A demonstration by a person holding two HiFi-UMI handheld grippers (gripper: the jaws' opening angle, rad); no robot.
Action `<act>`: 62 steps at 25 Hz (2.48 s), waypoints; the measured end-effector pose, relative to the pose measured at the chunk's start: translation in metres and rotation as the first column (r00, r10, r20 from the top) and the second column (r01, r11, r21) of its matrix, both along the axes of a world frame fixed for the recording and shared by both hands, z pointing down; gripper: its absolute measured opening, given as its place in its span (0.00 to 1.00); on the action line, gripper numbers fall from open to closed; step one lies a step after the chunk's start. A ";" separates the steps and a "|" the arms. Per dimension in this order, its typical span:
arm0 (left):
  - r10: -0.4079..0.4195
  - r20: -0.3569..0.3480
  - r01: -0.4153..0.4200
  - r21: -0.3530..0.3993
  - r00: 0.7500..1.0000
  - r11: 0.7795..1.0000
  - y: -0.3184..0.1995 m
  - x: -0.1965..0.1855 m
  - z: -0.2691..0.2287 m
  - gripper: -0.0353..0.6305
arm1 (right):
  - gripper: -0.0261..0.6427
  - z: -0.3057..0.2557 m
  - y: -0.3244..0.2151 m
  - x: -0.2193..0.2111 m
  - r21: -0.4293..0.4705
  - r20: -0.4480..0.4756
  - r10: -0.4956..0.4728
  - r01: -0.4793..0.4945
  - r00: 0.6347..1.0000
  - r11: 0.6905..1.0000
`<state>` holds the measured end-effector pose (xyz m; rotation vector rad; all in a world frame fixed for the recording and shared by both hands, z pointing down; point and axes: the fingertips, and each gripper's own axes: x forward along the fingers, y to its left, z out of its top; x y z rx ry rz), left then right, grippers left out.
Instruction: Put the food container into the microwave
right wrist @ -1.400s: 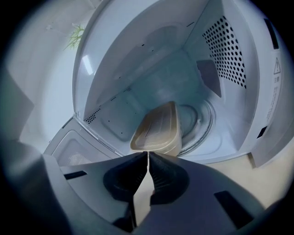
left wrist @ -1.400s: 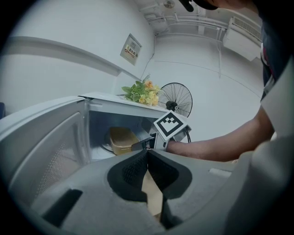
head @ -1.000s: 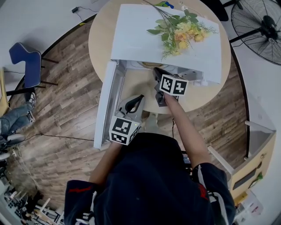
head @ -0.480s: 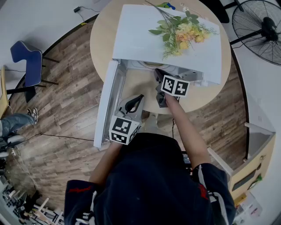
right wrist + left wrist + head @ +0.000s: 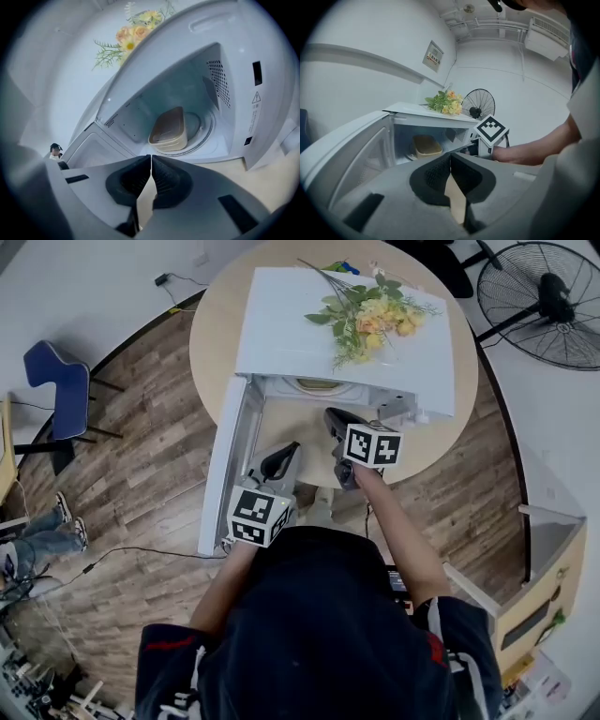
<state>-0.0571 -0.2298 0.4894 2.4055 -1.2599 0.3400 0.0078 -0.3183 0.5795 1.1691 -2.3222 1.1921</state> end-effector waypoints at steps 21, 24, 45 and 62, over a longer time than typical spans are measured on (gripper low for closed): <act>-0.023 -0.002 0.023 0.232 1.000 0.972 -0.018 -0.005 -0.105 0.08 | 0.06 -0.184 0.030 -0.003 0.488 -0.104 -0.105 0.143 0.989 0.861; -0.016 0.001 0.015 0.279 1.000 0.960 -0.021 -0.003 -0.124 0.08 | 0.06 -0.208 0.030 -0.001 0.537 -0.100 -0.095 0.134 0.990 0.833; -0.033 -0.015 0.036 0.383 0.999 0.923 -0.025 -0.008 -0.172 0.08 | 0.06 -0.264 0.031 0.015 0.628 0.002 -0.053 0.040 0.999 0.777; -0.071 -0.034 0.078 0.393 0.997 0.916 -0.030 -0.024 -0.172 0.08 | 0.06 -0.262 0.027 0.020 0.641 -0.023 -0.030 0.038 0.999 0.766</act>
